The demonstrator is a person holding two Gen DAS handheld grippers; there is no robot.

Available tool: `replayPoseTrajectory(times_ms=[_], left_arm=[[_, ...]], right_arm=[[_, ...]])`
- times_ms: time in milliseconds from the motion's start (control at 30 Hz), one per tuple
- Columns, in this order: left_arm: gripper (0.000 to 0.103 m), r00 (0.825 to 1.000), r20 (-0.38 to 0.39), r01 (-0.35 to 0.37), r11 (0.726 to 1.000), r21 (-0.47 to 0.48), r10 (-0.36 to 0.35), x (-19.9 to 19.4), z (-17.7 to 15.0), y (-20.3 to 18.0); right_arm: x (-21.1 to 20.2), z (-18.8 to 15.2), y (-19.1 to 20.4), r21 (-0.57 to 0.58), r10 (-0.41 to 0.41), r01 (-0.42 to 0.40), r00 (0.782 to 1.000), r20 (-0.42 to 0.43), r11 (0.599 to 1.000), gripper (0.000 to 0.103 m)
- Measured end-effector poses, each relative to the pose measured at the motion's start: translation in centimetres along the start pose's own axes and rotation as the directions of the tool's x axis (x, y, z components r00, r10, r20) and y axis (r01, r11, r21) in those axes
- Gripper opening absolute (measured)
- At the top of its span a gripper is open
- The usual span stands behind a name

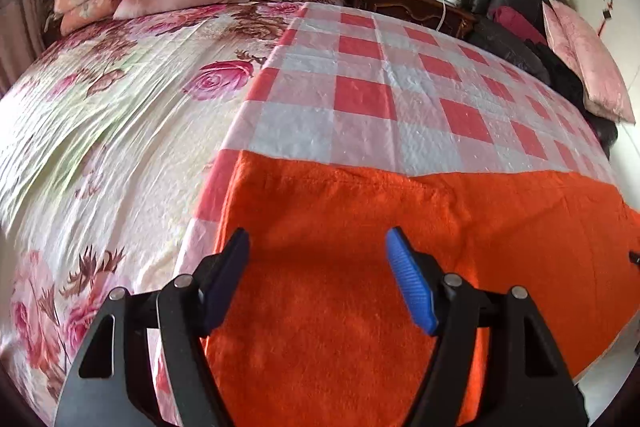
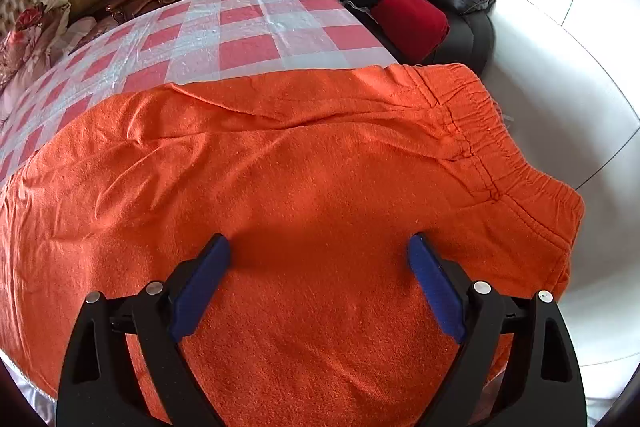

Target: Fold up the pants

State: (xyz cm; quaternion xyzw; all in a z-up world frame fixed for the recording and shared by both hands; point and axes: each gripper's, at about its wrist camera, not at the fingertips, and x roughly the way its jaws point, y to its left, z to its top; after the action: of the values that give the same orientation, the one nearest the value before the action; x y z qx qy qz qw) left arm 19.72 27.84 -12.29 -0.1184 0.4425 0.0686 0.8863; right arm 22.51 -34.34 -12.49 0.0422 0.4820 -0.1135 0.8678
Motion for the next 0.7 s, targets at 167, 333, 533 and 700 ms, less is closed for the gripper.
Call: replayPoseTrajectory(times_ms=[167, 333, 533, 700], left_arm=[[0.068, 1.000, -0.029, -0.006, 0.998, -0.064, 0.004, -2.3, -3.1, 2.1], [0.059, 0.998, -0.050, -0.025, 0.999, -0.036, 0.023, -3.3, -4.8, 3.0], [0.024, 0.992, -0.108, -0.058, 0.997, 0.058, 0.064, -3.2, -4.5, 3.2], [0.009, 0.988, -0.154, 0.001, 0.987, 0.158, 0.023, -2.9, -4.0, 2.9]], right_arm=[[-0.1, -0.3, 0.0, -0.011, 0.010, -0.009, 1.000, 0.015, 1.000, 0.087], [-0.1, -0.1, 0.1, -0.010, 0.007, -0.007, 1.000, 0.001, 1.000, 0.087], [-0.2, -0.2, 0.2, -0.002, -0.014, 0.014, 1.000, -0.027, 1.000, 0.087], [-0.4, -0.4, 0.6, 0.013, -0.051, 0.052, 0.998, -0.035, 0.999, 0.087]])
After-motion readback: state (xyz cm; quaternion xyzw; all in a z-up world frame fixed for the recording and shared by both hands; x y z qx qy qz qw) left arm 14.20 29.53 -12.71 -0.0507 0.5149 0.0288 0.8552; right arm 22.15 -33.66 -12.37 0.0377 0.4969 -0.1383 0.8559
